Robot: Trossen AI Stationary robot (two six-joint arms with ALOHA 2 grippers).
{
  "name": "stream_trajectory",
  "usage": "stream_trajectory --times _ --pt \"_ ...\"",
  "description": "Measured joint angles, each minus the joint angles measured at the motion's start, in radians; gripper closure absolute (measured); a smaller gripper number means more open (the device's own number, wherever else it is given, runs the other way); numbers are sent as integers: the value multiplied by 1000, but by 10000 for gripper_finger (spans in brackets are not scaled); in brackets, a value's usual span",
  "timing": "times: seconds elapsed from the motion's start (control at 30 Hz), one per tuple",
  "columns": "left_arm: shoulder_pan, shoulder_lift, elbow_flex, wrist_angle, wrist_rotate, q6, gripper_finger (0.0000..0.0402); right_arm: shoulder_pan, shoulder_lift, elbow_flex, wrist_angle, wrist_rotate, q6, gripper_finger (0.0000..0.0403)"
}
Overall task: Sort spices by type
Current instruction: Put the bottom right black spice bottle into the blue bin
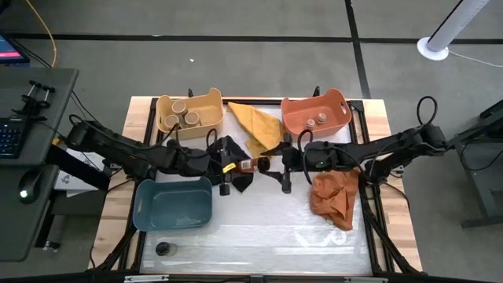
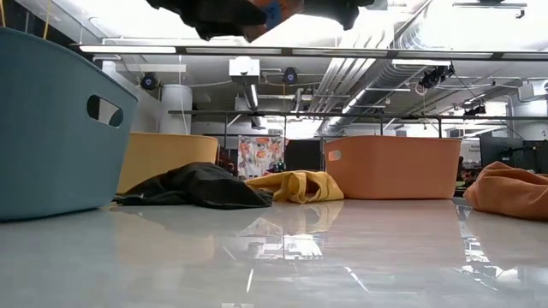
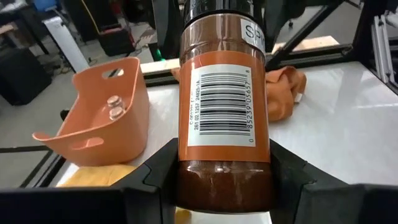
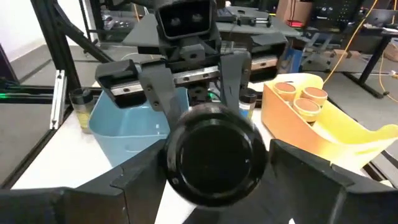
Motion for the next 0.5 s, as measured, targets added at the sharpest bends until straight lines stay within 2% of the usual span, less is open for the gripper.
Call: stream_trajectory --times 0.17,0.33,0.47,0.5 --pt "8 17 0 24 15 7 254 0 0 0 -8 -7 18 143" --pt "8 22 0 46 -5 21 254 0 0 0 -15 -8 18 206" --pt "7 22 0 50 -17 51 253 0 0 0 -16 -4 6 209" --pt "6 22 0 48 -24 54 237 0 0 0 -16 -2 6 209"
